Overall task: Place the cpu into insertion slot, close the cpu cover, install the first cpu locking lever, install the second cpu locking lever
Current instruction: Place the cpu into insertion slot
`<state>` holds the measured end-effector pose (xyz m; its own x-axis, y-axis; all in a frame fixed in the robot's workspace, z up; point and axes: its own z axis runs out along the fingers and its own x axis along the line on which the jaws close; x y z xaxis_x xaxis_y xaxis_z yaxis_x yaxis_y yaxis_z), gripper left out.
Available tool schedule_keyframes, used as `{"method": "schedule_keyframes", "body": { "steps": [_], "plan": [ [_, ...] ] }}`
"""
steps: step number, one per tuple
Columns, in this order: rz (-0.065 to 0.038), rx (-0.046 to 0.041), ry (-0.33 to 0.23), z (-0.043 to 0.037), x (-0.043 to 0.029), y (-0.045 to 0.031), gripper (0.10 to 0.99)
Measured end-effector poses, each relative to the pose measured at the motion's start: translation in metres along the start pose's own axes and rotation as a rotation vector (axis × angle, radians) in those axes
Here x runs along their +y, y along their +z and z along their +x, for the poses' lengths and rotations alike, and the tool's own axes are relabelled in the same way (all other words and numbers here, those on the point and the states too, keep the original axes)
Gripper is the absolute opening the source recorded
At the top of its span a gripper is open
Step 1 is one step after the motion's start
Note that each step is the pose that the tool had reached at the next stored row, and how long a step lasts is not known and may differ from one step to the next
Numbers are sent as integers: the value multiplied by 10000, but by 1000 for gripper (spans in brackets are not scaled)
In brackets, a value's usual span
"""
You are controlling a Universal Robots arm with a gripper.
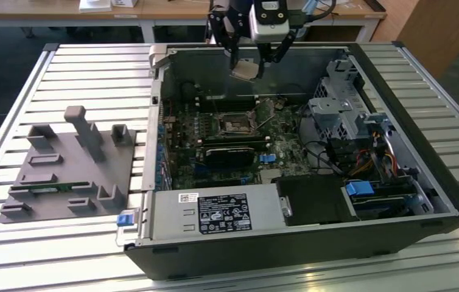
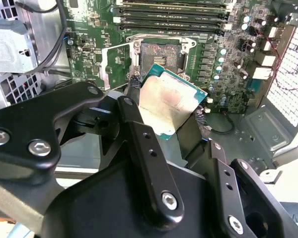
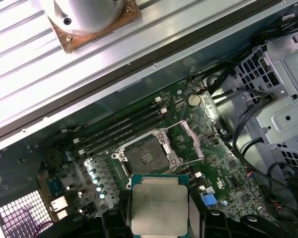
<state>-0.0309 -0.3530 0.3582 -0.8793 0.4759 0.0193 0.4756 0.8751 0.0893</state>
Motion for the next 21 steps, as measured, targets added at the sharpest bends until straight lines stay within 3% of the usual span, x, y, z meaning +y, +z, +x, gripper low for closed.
{"method": "schedule_keyframes", "body": {
  "steps": [10,21],
  "plan": [
    [-6,-33,363,1,2,1,541],
    [-20,-101,1118,2,4,2,541]
  ]
}}
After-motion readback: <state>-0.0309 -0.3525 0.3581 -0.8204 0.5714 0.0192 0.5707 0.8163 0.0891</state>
